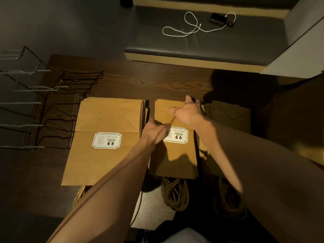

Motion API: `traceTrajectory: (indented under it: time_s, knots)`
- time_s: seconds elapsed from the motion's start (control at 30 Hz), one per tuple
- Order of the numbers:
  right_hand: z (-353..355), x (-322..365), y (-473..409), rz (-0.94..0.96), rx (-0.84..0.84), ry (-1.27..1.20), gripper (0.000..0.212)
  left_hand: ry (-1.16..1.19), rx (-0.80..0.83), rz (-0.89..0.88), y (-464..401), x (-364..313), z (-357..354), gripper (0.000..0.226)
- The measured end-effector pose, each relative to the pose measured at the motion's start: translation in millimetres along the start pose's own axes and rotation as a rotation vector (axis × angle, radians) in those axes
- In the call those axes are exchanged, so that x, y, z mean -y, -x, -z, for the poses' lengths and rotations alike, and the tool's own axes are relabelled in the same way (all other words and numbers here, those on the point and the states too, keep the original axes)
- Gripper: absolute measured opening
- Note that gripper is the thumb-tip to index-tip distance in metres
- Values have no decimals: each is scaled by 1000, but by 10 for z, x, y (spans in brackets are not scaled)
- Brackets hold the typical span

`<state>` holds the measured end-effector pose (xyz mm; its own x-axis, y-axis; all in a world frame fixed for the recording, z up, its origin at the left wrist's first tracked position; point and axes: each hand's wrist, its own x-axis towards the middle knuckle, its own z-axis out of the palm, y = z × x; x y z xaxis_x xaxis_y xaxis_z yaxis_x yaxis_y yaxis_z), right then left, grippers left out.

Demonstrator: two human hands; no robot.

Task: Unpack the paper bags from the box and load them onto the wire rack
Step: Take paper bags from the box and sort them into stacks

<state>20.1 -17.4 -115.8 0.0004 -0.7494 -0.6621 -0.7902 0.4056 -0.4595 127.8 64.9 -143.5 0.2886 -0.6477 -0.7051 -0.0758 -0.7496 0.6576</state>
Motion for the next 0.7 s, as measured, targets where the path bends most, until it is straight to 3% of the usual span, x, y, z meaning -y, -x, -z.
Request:
traceTrajectory:
  time_s: [0.13, 0.17, 0.27, 0.37, 0.53, 0.7]
  knots:
    - [-77, 28, 75, -164, -47, -292, 84, 15, -37, -10, -60, 118, -60, 77]
    - [-73, 10, 99, -170, -35, -340, 83, 27, -22, 1, -75, 147, -69, 76]
    - [-30, -104, 133, -185, 13, -461, 79, 68, 15, 48, 44, 76, -68, 64]
    - [30, -112, 200, -141, 17, -465, 65, -26, -90, 68, 152, -85, -66, 65]
    - [362, 17, 481, -28, -102, -500, 58, -112, -238, -121, 438, -544, -136, 56]
    - [968, -37, 835, 129, -65, -767, 11, -69, -143, -351, 828, -1102, -526, 19]
